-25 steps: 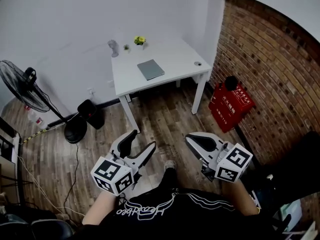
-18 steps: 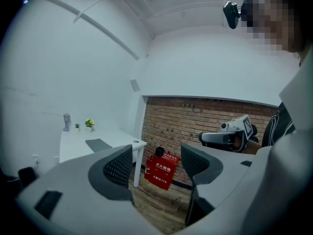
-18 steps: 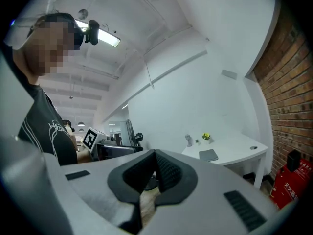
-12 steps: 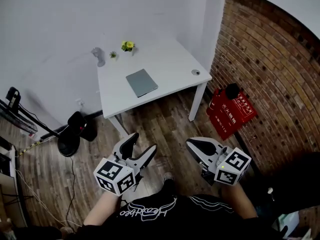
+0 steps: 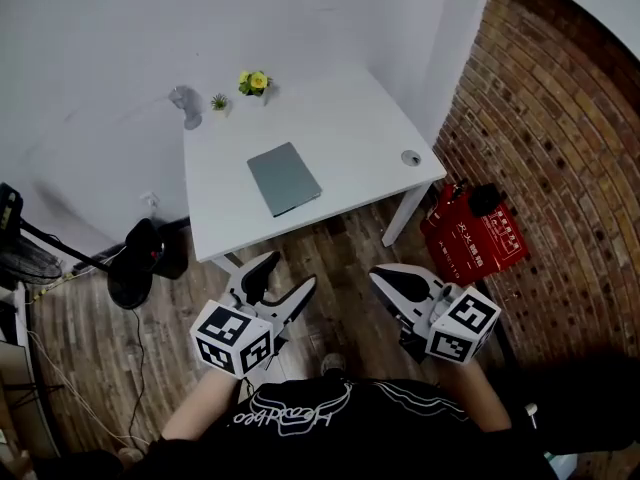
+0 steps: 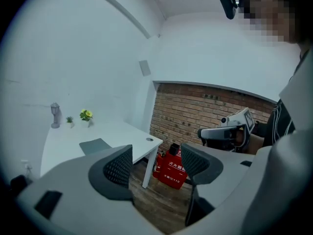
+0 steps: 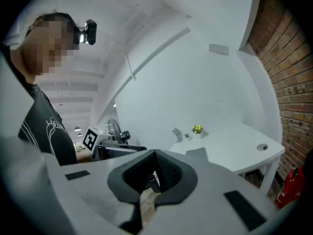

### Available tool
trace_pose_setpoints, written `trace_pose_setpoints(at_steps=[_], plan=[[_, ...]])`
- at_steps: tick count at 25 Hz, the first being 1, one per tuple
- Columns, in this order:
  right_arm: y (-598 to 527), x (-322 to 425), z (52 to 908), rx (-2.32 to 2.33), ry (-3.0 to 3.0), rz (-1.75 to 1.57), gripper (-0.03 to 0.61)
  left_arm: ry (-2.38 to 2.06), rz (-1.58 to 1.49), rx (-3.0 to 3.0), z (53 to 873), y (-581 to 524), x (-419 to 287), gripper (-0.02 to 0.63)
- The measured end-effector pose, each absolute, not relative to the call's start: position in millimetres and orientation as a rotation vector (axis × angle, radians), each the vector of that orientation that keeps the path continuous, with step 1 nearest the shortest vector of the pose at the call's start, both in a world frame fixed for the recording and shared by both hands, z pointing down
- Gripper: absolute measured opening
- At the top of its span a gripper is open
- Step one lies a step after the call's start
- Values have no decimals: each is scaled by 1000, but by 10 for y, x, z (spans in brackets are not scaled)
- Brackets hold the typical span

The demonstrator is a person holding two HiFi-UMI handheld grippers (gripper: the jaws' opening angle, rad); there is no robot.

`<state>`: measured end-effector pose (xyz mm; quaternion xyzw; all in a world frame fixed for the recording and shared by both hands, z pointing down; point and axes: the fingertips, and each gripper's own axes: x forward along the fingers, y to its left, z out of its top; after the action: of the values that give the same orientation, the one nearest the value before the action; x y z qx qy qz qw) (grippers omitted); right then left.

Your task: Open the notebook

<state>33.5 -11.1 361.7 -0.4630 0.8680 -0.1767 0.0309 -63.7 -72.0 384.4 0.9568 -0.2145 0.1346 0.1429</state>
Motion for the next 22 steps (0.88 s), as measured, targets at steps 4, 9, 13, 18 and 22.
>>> trace_pose_setpoints(at_steps=[4,9,13,18,22], plan=[[-342,428,3643,-1419,2665,-551,3,-632,426,2784,3876,-979,-505,313],[-565,532,3623,-1415,2684,-530,3,-644,458,2784,3932,-1228,-370,313],[-780,622,3610,-1396,2701,-525,3,-681,488,2765,4034,-1442,-292,313],[-1148,778,3638,-1353,2726,-540,3,-723,513,2730,4146,-1765,-142,313],[-1442,949,3668,-1306,2750,-558,3,-765,520,2693,4215,-2008,-15,313]])
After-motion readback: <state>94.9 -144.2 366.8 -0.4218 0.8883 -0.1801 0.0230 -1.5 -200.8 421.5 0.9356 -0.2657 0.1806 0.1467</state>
